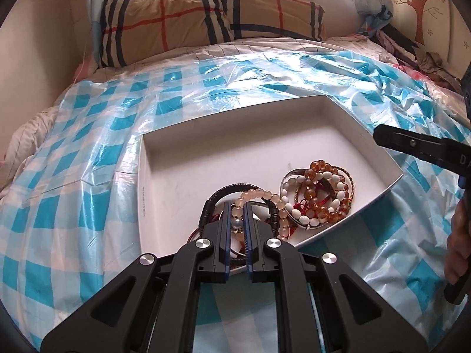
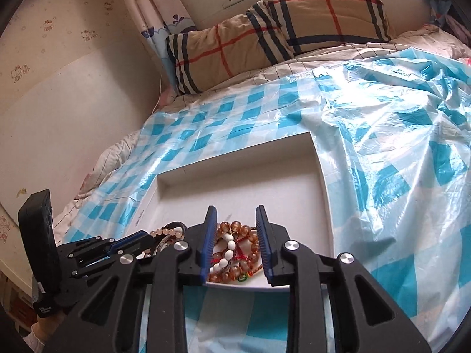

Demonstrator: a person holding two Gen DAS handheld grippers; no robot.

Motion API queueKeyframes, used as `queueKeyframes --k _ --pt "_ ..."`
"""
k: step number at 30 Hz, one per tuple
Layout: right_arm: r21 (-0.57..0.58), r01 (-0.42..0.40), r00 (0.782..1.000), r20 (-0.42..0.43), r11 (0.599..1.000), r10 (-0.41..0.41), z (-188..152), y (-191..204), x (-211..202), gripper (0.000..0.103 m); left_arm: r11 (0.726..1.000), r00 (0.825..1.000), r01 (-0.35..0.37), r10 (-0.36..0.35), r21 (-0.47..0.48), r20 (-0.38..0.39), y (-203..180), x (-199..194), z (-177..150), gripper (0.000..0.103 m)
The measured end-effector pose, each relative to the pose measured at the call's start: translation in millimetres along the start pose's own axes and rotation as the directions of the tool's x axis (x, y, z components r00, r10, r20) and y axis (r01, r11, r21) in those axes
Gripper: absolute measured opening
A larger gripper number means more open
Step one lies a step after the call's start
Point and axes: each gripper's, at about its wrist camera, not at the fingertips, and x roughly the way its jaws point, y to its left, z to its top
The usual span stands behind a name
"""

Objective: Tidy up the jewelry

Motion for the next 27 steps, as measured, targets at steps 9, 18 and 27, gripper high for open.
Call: queueKeyframes --k 9,18,27 --pt "-0.093 -0.096 0.993 0.061 0.991 0.102 -39.6 45.2 -96.1 0.056 0.998 0.998 -0.057 0.058 -0.01 0.039 -3.7 -85.4 -33.2 0.05" --pt "-0.138 0.008 0.998 0.059 0.99 0.0 -107.3 95.3 -168.1 0.071 0.993 0.991 -0.095 0.1 -0.065 0.085 -16.6 -173.6 -91.4 0.08" --pt "-0.065 0.14 0.989 0.049 0.988 -0.137 -166.2 104.9 -199.9 0.071 0.995 0.995 -0.084 0.087 -0.052 0.058 -36.0 -204.8 -147.5 0.09"
